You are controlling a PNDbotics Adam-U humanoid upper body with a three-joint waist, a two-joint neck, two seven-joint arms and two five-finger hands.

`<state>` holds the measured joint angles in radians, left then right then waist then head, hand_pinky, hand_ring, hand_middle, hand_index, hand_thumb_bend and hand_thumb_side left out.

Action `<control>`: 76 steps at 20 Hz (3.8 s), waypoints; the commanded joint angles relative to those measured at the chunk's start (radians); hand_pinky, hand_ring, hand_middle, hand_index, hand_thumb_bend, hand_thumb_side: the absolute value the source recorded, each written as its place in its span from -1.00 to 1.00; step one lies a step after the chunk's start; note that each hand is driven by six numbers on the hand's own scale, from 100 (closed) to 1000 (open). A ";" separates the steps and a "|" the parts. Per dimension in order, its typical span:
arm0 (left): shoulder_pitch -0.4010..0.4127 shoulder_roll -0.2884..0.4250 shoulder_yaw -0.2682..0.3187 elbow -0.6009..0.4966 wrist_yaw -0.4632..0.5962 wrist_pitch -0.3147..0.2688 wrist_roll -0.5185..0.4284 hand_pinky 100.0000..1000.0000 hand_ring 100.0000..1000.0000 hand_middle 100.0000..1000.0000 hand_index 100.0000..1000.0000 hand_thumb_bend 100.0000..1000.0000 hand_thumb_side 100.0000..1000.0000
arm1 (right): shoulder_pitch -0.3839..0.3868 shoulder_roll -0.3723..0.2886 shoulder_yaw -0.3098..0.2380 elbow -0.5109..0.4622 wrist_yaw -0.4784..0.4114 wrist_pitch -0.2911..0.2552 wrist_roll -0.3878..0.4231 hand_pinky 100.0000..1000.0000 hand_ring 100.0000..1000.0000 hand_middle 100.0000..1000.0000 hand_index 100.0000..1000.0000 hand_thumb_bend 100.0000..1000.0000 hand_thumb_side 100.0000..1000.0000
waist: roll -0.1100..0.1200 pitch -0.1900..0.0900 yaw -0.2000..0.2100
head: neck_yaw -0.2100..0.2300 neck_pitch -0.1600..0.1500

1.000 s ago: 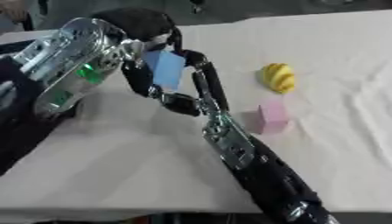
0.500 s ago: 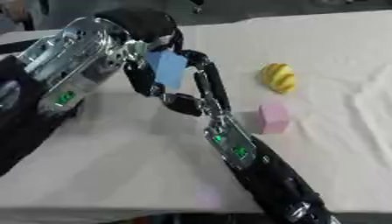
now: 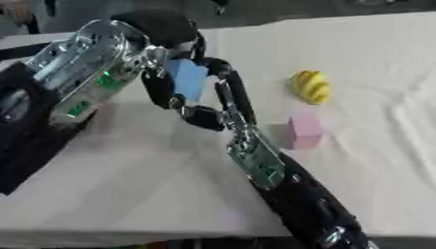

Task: Pick up the objects with one hand, pass them to the other hand, and then place them into the box on the other side of the table.

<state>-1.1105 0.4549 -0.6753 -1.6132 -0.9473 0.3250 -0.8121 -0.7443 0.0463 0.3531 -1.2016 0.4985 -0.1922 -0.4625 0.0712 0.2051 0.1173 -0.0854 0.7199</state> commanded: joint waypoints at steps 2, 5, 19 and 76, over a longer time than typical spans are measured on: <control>-0.015 0.011 0.013 0.021 -0.005 -0.002 -0.016 0.13 -0.01 -0.10 0.00 -0.29 -1.00 | -0.016 0.001 -0.007 -0.014 0.012 -0.017 -0.006 0.45 0.05 -0.08 -0.12 -0.68 -1.00 | 0.007 -0.012 0.001 | -0.001 -0.002; -0.014 0.007 0.013 0.033 -0.001 -0.009 -0.015 0.11 -0.01 -0.10 0.00 -0.20 -1.00 | -0.016 0.001 -0.009 -0.010 0.014 -0.024 -0.007 0.45 0.04 -0.08 -0.12 -0.68 -1.00 | 0.007 -0.012 0.001 | -0.002 0.000; -0.014 0.005 0.019 0.009 -0.036 -0.054 -0.004 -0.01 -0.10 -0.18 -0.05 0.15 -1.00 | -0.012 0.002 -0.018 0.003 0.054 -0.034 0.047 0.54 0.30 0.28 0.33 -0.03 -1.00 | 0.007 -0.012 -0.002 | -0.002 -0.002; 0.196 0.338 0.376 0.122 0.121 0.233 0.352 -0.36 -0.32 -0.43 -0.23 0.05 -1.00 | -0.043 -0.034 -0.002 -0.035 0.130 0.122 0.201 0.63 0.52 0.67 0.63 0.24 -0.74 | -0.022 0.004 -0.023 | 0.153 -0.050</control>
<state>-0.9020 0.7558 -0.3296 -1.5068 -0.8403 0.5497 -0.4829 -0.7655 0.0196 0.3475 -1.2071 0.6353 -0.0726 -0.2593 0.0600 0.2075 0.0938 0.0572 0.6825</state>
